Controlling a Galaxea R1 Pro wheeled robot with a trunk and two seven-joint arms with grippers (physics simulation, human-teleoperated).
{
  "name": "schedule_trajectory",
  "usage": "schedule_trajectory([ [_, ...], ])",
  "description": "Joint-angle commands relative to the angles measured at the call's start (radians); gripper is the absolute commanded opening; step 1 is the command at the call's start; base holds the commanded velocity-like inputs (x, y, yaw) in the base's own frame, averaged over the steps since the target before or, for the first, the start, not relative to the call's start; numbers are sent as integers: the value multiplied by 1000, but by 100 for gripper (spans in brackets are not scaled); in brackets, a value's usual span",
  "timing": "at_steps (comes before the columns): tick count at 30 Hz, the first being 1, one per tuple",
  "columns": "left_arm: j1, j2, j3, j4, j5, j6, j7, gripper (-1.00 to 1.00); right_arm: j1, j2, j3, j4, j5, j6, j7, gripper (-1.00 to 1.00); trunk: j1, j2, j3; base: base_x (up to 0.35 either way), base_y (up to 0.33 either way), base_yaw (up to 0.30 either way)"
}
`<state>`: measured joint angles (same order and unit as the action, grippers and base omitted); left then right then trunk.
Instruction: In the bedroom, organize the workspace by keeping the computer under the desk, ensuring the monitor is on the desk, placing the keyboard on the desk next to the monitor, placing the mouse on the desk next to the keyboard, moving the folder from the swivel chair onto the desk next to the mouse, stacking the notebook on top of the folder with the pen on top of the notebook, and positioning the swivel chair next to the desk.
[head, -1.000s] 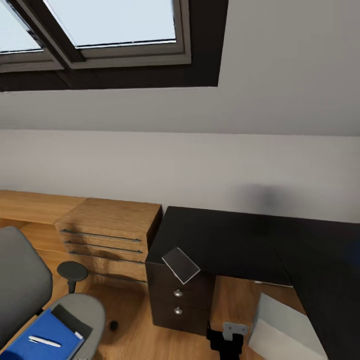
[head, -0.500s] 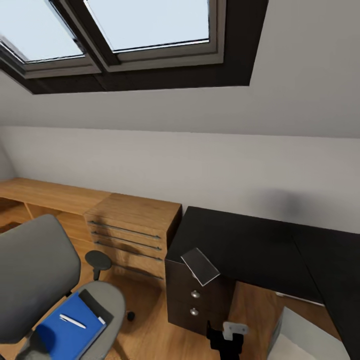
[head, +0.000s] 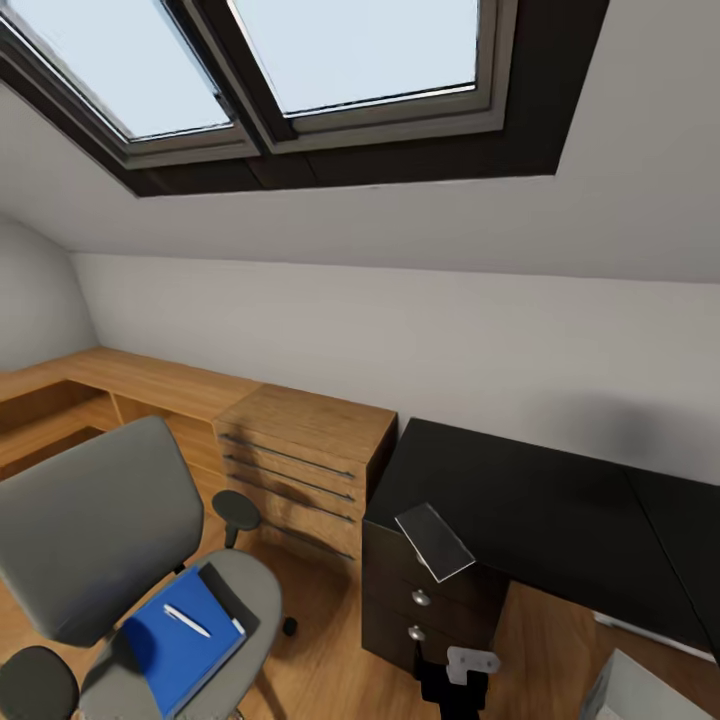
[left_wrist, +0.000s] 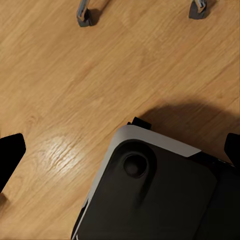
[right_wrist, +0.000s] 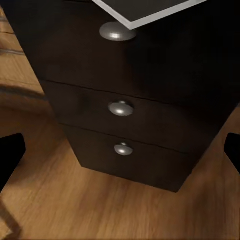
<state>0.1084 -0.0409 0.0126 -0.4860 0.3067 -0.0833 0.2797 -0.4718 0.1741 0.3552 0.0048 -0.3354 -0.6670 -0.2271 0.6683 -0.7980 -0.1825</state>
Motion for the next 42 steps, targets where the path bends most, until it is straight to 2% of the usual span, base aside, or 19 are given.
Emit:
schedule_trajectory([
  [1, 0, 0, 1, -2, 8, -3, 1, 100, -1, 0, 9, 1, -3, -1, -6, 100, 0, -1, -1, 0, 0, 228],
  [11, 0, 2, 2, -3, 10, -3, 3, 100, 0, 0, 10, 1, -5, 3, -6, 100, 0, -1, 0, 0, 0, 115],
  [26, 0, -4, 3, -7, 11, -3, 5, 100, 0, 0, 10, 3, -4, 4, -6, 100, 0, -1, 0, 0, 0, 273],
  [38, 0, 4, 7, -49, 12, -5, 12, 100, 0, 0, 10, 3, -3, 4, -6, 100, 0, -1, 0, 0, 0, 283],
  [42, 0, 4, 9, -49, 12, -62, 6, 100, 0, 0, 10, 4, -2, 4, -6, 100, 0, -1, 0, 0, 0, 284],
])
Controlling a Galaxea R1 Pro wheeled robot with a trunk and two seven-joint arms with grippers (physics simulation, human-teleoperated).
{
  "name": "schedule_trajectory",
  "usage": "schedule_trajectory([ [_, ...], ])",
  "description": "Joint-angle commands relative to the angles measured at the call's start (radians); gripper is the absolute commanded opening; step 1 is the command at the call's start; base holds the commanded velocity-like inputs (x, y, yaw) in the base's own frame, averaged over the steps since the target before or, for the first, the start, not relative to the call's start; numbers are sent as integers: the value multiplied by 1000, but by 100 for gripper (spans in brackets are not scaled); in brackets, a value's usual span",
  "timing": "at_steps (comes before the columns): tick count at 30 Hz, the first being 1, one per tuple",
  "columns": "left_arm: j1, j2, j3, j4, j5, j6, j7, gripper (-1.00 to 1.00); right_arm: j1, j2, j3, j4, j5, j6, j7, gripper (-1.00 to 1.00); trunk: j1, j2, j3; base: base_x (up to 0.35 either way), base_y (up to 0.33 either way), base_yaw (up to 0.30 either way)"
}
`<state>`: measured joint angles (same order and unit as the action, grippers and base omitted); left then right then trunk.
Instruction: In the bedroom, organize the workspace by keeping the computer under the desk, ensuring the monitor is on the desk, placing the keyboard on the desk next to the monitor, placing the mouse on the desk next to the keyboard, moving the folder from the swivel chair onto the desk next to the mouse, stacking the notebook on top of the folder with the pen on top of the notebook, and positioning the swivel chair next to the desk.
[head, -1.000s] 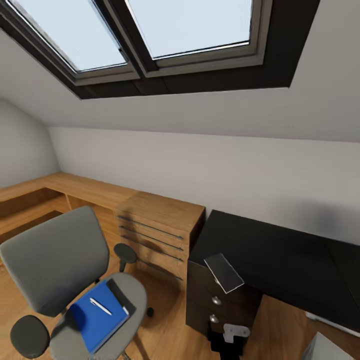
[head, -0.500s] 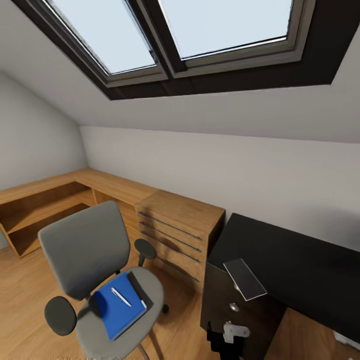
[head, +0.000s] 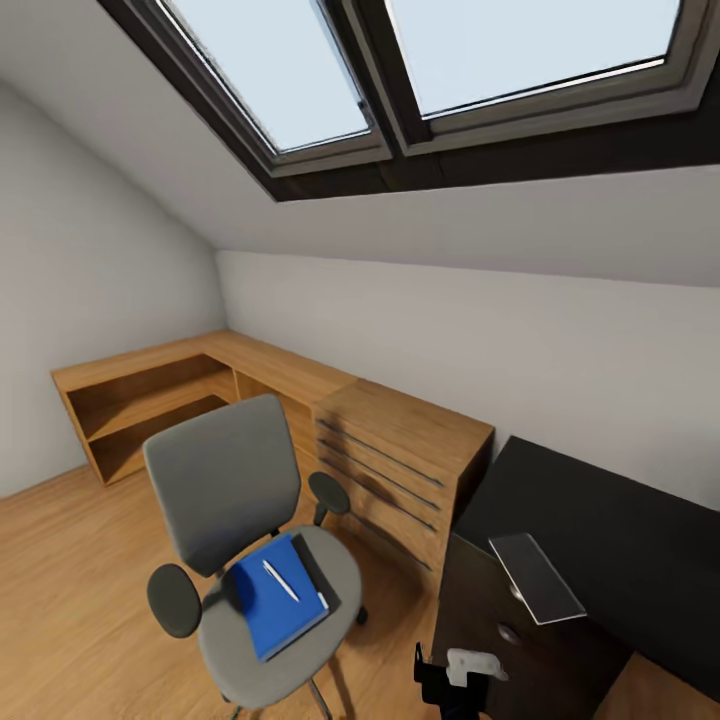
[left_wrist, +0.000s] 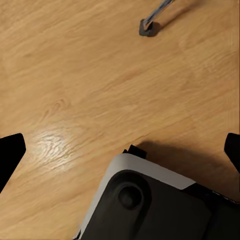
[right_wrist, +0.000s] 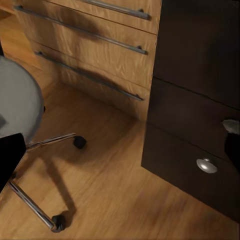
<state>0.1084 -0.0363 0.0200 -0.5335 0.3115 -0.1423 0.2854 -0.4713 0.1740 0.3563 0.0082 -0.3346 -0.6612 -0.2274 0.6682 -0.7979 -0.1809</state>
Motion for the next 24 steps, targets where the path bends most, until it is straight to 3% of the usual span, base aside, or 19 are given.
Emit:
schedule_trajectory([
  [1, 0, 0, 2, -2, 7, -39, -1, 100, 0, 0, 9, 1, -3, -1, -6, 100, 0, -1, -1, 0, 0, 284],
  [3, 1, 10, 2, -2, 6, -147, -9, 100, -1, 0, 9, 1, -3, -1, -6, 100, 0, -1, -1, 0, 0, 284],
  [6, 1, 38, 1, -2, 7, -210, -56, 100, -1, 0, 9, 1, -3, -1, -6, 100, 0, -1, -1, 0, 0, 284],
  [8, 1, 105, 48, -4, 42, -229, -258, 100, -1, 0, 9, 1, -3, -1, -6, 100, 0, -1, -1, 0, 0, 284],
  [11, 1, 159, 142, -9, 127, -235, -520, 100, -1, 0, 9, 2, -2, -1, -6, 100, 0, -1, -1, 0, 0, 284],
  [14, 1, 165, 169, -42, 148, -236, -576, 100, -1, 0, 9, 2, -2, -1, -6, 100, 0, -1, -1, 0, 0, 284],
  [15, 1, 166, 173, -54, 151, -236, -564, 100, -1, 0, 9, 3, -2, -1, -6, 100, 0, -1, -1, 0, 0, 284],
  [20, 1, 151, 171, -118, 154, -232, -340, 100, -1, 0, 10, 7, -1, -1, -6, 100, 0, -1, -1, 0, 0, 284],
  [21, 1, 141, 167, -179, 152, -223, -272, 100, -1, 0, 10, 7, -1, -1, -6, 100, 0, -1, -1, 0, 0, 284],
  [22, 1, 128, 157, -298, 142, -176, -185, 100, 0, 0, 10, 8, -1, -1, -6, 100, 0, -1, -1, 0, 0, 284],
  [23, 1, 123, 153, -344, 136, -146, -160, 100, -1, 0, 10, 8, -1, -1, -6, 100, 0, -1, -1, 0, 0, 284],
  [24, 2, 113, 146, -437, 121, -63, -115, 100, -1, 0, 10, 8, -1, -1, -6, 100, 0, -1, -1, 0, 0, 284],
])
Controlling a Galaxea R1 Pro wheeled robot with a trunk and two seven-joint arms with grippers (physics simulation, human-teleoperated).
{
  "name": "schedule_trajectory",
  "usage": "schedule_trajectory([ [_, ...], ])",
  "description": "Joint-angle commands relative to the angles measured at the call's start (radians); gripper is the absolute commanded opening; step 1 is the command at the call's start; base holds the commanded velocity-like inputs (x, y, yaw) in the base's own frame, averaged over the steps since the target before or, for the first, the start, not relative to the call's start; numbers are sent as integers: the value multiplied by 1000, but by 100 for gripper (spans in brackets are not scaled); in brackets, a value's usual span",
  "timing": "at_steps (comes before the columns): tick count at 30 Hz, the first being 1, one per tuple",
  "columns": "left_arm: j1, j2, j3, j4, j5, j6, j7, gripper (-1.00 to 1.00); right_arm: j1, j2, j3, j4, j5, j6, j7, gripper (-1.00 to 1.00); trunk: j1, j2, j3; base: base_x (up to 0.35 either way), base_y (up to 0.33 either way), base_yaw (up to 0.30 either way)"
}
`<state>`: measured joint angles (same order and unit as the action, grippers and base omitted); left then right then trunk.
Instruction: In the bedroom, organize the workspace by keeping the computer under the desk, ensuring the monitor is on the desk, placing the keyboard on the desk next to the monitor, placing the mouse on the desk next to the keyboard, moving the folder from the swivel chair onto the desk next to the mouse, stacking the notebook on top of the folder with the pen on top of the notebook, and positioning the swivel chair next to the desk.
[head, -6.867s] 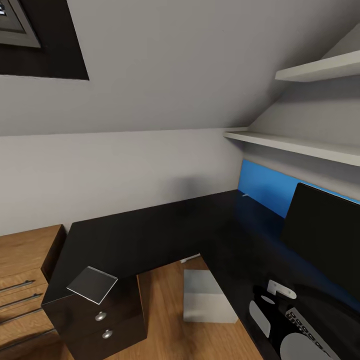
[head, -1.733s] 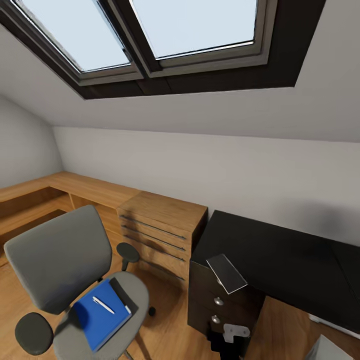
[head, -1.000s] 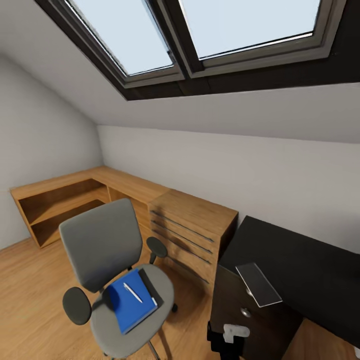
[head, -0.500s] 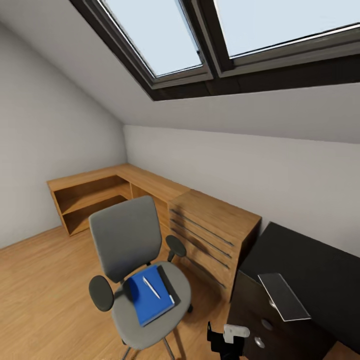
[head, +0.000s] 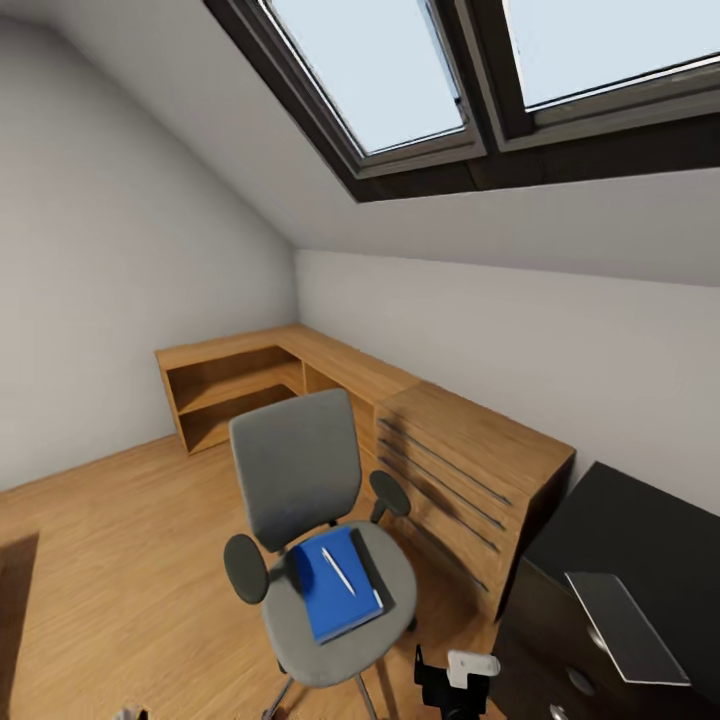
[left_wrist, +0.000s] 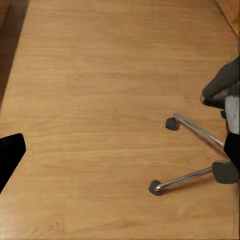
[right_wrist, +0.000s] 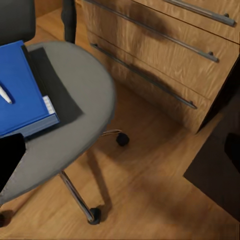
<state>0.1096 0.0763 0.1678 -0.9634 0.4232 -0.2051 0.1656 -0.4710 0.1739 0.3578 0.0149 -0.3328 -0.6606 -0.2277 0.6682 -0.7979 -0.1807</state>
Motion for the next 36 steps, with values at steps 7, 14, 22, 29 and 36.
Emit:
schedule_trajectory([
  [7, 94, -49, -11, -491, -13, 536, 114, 100, -1, 1, 9, 2, -3, -2, -5, 100, 0, -1, -1, 0, 0, 255],
  [14, 109, -50, -4, -374, 3, 477, 93, 100, 13, 1, 10, 2, -3, -3, -5, 100, 0, -1, -1, 0, 0, 45],
  [22, 110, -49, -4, -256, 4, 406, 85, 100, 21, 1, 10, 0, -3, -5, -4, 100, 0, -1, -1, 0, 0, 1],
  [29, 110, -48, -6, -203, 3, 404, 85, 100, 22, 1, 10, -1, -4, -7, -3, 100, 0, -1, -1, 0, 0, 75],
  [36, 110, -49, -5, -202, 3, 402, 86, 100, 22, 1, 10, -1, -5, -6, -2, 100, 0, -1, -1, 65, 9, 253],
])
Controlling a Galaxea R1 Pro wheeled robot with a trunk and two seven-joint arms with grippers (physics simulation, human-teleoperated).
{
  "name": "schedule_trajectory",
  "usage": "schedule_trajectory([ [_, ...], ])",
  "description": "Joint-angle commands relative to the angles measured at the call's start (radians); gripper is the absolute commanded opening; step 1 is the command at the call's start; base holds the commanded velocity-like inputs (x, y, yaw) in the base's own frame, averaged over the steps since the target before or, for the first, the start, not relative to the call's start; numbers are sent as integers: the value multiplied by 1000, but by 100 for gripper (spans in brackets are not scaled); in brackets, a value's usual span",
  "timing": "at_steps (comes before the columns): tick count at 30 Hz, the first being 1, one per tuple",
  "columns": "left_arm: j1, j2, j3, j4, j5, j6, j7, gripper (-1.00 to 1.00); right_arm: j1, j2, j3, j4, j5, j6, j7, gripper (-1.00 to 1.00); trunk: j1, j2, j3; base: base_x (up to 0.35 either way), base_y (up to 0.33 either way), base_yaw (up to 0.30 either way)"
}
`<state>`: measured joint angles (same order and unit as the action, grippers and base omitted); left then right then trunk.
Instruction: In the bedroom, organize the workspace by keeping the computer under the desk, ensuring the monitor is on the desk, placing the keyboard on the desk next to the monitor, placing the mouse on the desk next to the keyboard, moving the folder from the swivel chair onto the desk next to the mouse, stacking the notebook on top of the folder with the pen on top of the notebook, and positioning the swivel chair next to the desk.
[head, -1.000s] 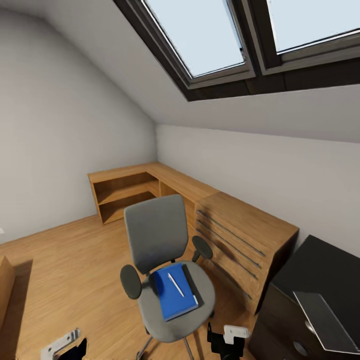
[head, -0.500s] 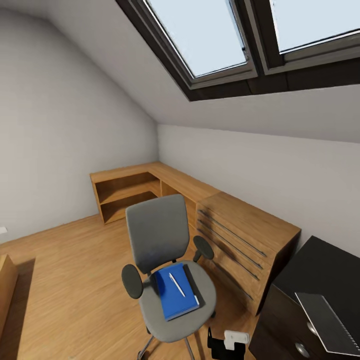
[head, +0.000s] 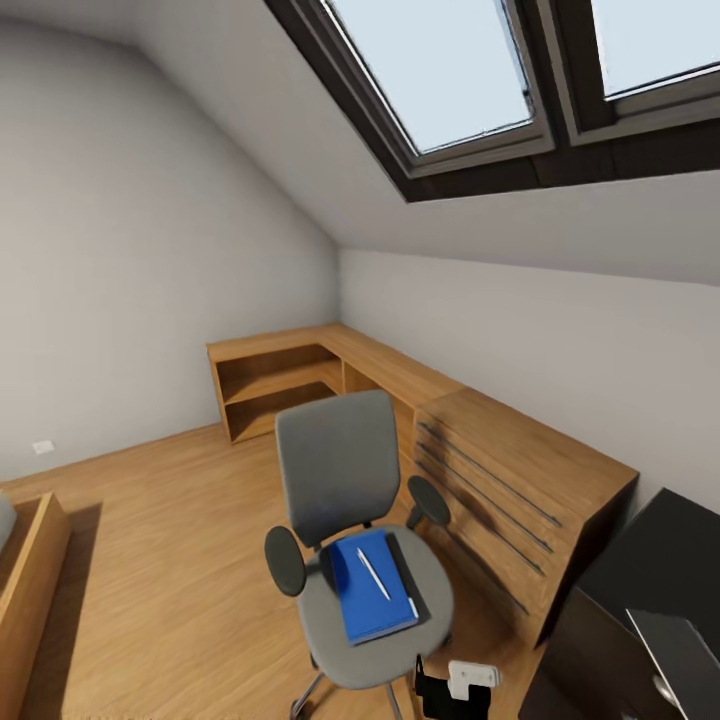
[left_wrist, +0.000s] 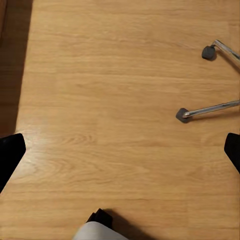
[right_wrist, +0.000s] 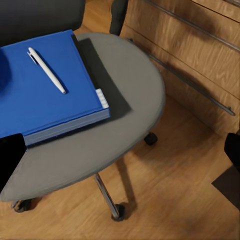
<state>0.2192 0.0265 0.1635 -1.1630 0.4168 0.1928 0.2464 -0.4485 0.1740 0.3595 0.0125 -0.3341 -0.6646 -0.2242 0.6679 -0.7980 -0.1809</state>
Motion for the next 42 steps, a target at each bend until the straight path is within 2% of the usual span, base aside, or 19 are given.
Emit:
schedule_trajectory([
  [1, 0, 0, -1, -2, 9, 1, 5, 100, -1, 1, 9, 1, -3, -2, -6, 100, 1, -1, -1, 252, 56, 275],
  [6, 0, 0, -2, 11, 8, -60, 5, 100, -1, 1, 9, 1, -3, -1, -6, 100, 1, -1, -1, 285, 63, 276],
  [9, 0, 0, -3, 20, 7, -73, 5, 100, -1, 1, 9, 1, -3, -1, -6, 100, 1, -1, -1, 125, 20, 277],
  [25, 0, 0, -5, 25, 6, -80, 4, 100, -1, 1, 9, 1, -3, -1, -6, 100, 1, -1, -1, 38, 2, 273],
  [32, 0, -1, -8, 24, 5, -81, 4, 100, -1, 1, 8, -1, 2, -3, -6, 100, 1, -1, -1, 214, 0, 73],
  [36, 0, -2, -22, 19, 4, -81, 4, 100, -1, 1, 6, -13, 1, 1, -8, 100, 1, -1, -1, 44, 0, 10],
  [40, 0, -2, -27, 0, 5, -82, 4, 100, -6, -4, 5, -63, 0, 47, -13, 100, 1, -1, -1, 9, 0, 2],
  [42, 0, -2, -27, -6, 5, -82, 4, 100, -9, -22, 4, -104, -1, 126, -13, 100, 1, -1, -1, 3, 0, 1],
])
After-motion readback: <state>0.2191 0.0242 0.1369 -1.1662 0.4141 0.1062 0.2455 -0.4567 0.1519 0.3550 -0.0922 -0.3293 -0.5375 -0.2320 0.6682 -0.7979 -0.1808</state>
